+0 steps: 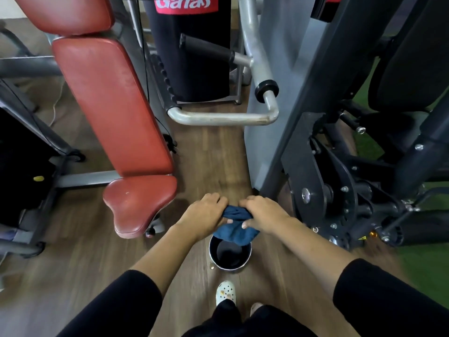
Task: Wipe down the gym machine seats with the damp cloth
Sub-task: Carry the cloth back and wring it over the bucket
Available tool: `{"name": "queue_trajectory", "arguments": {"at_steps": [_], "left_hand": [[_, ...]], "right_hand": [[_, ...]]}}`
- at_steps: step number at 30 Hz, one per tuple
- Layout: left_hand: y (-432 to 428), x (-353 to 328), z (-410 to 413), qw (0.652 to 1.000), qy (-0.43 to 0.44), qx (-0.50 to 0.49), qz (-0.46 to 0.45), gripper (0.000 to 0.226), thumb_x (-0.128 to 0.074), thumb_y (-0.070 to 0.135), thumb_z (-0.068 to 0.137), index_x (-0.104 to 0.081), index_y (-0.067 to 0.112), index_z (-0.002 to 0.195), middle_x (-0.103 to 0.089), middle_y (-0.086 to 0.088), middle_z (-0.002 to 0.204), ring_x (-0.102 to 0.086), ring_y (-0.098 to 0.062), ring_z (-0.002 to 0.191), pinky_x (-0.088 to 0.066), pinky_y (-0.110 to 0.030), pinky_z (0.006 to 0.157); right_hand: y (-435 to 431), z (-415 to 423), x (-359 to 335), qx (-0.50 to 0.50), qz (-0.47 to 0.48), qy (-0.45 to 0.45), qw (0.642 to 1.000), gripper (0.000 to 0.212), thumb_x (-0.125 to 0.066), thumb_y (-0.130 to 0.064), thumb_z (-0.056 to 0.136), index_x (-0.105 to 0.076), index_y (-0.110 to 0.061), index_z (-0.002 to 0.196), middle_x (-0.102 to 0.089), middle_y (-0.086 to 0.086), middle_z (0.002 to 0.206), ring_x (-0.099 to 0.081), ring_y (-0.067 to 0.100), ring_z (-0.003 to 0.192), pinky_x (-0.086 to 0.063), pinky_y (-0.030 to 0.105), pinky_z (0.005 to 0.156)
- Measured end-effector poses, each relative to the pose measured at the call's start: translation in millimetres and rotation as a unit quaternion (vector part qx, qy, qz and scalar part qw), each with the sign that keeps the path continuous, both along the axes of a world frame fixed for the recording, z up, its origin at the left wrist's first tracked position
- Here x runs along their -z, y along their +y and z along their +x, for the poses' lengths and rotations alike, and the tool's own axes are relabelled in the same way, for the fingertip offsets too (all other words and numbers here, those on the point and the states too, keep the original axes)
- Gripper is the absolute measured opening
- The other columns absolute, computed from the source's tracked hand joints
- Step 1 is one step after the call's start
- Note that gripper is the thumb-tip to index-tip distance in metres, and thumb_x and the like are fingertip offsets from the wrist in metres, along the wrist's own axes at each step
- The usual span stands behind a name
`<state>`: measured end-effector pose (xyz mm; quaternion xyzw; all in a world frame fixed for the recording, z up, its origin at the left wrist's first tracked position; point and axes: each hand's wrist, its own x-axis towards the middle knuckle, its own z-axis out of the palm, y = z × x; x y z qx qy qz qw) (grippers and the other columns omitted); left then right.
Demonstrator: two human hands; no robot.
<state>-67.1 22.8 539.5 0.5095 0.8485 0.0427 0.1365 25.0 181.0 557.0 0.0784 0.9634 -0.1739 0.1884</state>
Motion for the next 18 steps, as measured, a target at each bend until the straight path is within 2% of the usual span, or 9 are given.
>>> {"name": "queue_trajectory", "arguments": {"at_steps": [5, 11, 18], "left_hand": [[-1.4, 11.5, 20.5, 0.999, -0.02, -0.023, -0.015, 0.043, -0.051, 0.048, 0.091, -0.046, 0.01, 0.11, -0.047, -0.007, 0.108, -0.045, -0.023, 0.102, -0.047, -0.039, 0.082], [-7.8, 38.8, 55.8, 0.998, -0.042, -0.05, -0.015, 0.031, -0.053, 0.034, 0.092, -0.048, 0.01, 0.11, -0.048, -0.007, 0.106, -0.048, -0.026, 0.1, -0.048, -0.042, 0.079], [-18.1, 95.0, 96.7, 0.993, -0.087, -0.062, -0.051, 0.037, -0.05, 0.036, 0.095, -0.045, 0.012, 0.122, -0.047, -0.006, 0.116, -0.049, -0.023, 0.102, -0.043, -0.032, 0.076]], "right_hand": [[0.9, 15.4, 12.1, -0.024, 0.016, -0.014, 0.999, 0.033, -0.069, -0.031, 0.083, -0.057, -0.016, 0.11, -0.057, 0.006, 0.11, -0.057, 0.029, 0.103, -0.046, 0.038, 0.081], [-2.0, 43.4, 35.1, -0.054, 0.031, -0.027, 0.998, 0.038, -0.063, -0.026, 0.087, -0.053, -0.016, 0.122, -0.054, 0.007, 0.117, -0.056, 0.029, 0.109, -0.044, 0.037, 0.083], [-12.0, 74.1, 96.6, -0.064, 0.024, -0.094, 0.993, 0.041, -0.06, -0.019, 0.089, -0.048, -0.016, 0.127, -0.051, 0.005, 0.122, -0.053, 0.027, 0.111, -0.044, 0.037, 0.084]]}}
